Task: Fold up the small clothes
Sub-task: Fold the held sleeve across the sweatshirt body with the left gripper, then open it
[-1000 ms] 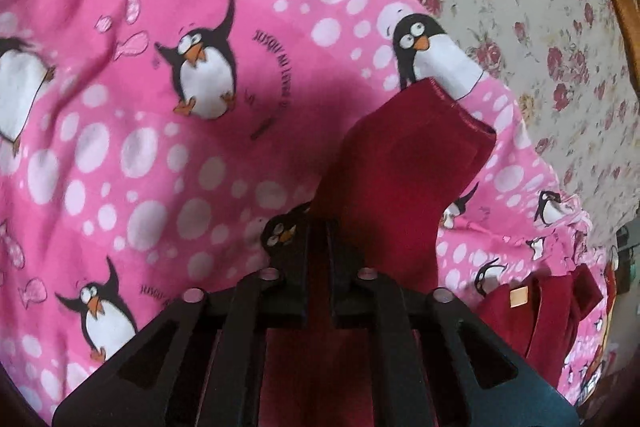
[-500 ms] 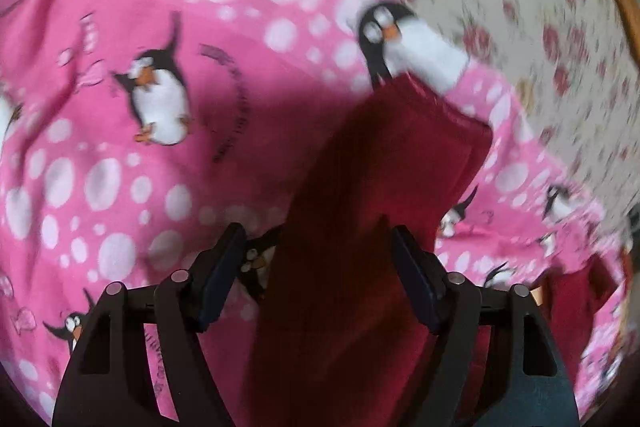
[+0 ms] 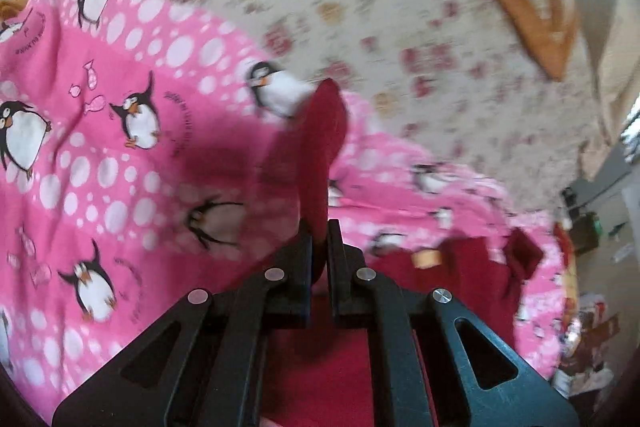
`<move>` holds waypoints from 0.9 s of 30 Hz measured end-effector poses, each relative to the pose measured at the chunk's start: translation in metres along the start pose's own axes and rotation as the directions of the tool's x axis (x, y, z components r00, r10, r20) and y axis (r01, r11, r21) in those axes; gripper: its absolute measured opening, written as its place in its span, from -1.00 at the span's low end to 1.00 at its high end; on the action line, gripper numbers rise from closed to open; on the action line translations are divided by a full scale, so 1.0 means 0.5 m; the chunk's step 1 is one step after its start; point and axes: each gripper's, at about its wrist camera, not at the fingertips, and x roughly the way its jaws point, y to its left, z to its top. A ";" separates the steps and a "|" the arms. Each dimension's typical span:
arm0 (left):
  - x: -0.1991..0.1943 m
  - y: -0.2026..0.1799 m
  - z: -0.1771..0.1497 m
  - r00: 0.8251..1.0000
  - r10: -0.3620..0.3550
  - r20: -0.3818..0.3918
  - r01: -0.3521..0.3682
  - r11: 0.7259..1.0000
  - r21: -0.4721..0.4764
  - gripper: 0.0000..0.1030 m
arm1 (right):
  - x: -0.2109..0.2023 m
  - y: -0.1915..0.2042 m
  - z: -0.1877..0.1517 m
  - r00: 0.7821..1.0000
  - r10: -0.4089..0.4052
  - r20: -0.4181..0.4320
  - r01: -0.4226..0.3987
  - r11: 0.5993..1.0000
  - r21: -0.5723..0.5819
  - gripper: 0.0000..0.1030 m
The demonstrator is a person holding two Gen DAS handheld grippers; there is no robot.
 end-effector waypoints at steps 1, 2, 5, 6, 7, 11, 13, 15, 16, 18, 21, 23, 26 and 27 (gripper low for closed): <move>-0.012 -0.019 -0.003 1.000 -0.023 0.008 0.023 1.000 0.000 -0.91 | 0.000 0.000 0.000 1.000 0.002 0.000 -0.002 1.000 0.001 1.00; -0.028 -0.045 -0.013 0.999 -0.053 0.014 0.053 0.999 0.011 -0.91 | -0.001 -0.001 0.000 1.000 0.006 0.001 -0.006 1.000 0.004 1.00; -0.073 -0.133 -0.058 0.992 -0.128 0.022 0.125 0.988 0.086 -0.91 | -0.009 -0.009 0.004 1.000 0.029 0.000 -0.029 0.999 0.024 1.00; -0.083 -0.163 -0.071 0.989 -0.148 0.018 0.146 0.984 0.107 -0.91 | -0.017 -0.015 0.007 0.999 0.042 -0.006 -0.042 0.998 0.041 1.00; -0.087 -0.197 -0.088 0.986 -0.169 0.015 0.165 0.977 0.133 -0.91 | -0.025 -0.020 0.011 0.998 0.054 -0.010 -0.053 0.997 0.058 1.00; -0.089 -0.313 -0.175 0.968 -0.250 -0.014 0.248 0.948 0.198 -0.90 | -0.080 -0.069 0.022 0.997 0.068 0.027 -0.071 0.984 0.162 1.00; -0.072 -0.349 -0.217 0.965 -0.261 -0.028 0.261 0.939 0.225 -0.90 | -0.109 -0.099 0.027 0.998 0.049 0.047 -0.058 0.978 0.199 1.00; -0.037 -0.375 -0.265 0.964 -0.261 -0.054 0.266 0.937 0.227 -0.90 | -0.131 -0.124 0.028 0.997 0.034 0.064 -0.048 0.971 0.232 1.00; -0.016 -0.382 -0.286 0.961 -0.266 -0.079 0.278 0.937 0.214 -0.90 | -0.141 -0.138 0.028 0.997 0.029 0.071 -0.046 0.967 0.252 1.00; 0.035 -0.390 -0.327 0.939 -0.303 -0.164 0.328 0.932 0.156 -0.83 | -0.157 -0.168 0.026 0.997 0.025 0.074 -0.046 0.955 0.294 1.00; 0.069 -0.405 -0.381 0.940 -0.256 -0.225 0.294 0.942 0.160 -0.18 | -0.171 -0.196 0.019 0.997 0.033 0.070 -0.054 0.943 0.328 1.00; 0.052 -0.420 -0.408 0.958 -0.197 -0.209 0.245 0.939 0.240 0.13 | -0.179 -0.205 0.014 0.997 0.041 0.068 -0.061 0.939 0.337 1.00; 0.011 -0.423 -0.443 0.975 -0.126 -0.184 0.184 0.923 0.339 0.17 | -0.185 -0.201 0.012 0.996 0.063 0.067 -0.082 0.946 0.314 1.00; -0.003 -0.413 -0.455 0.980 -0.103 -0.171 0.161 0.916 0.368 0.17 | -0.185 -0.197 0.012 0.995 0.068 0.067 -0.085 0.950 0.301 1.00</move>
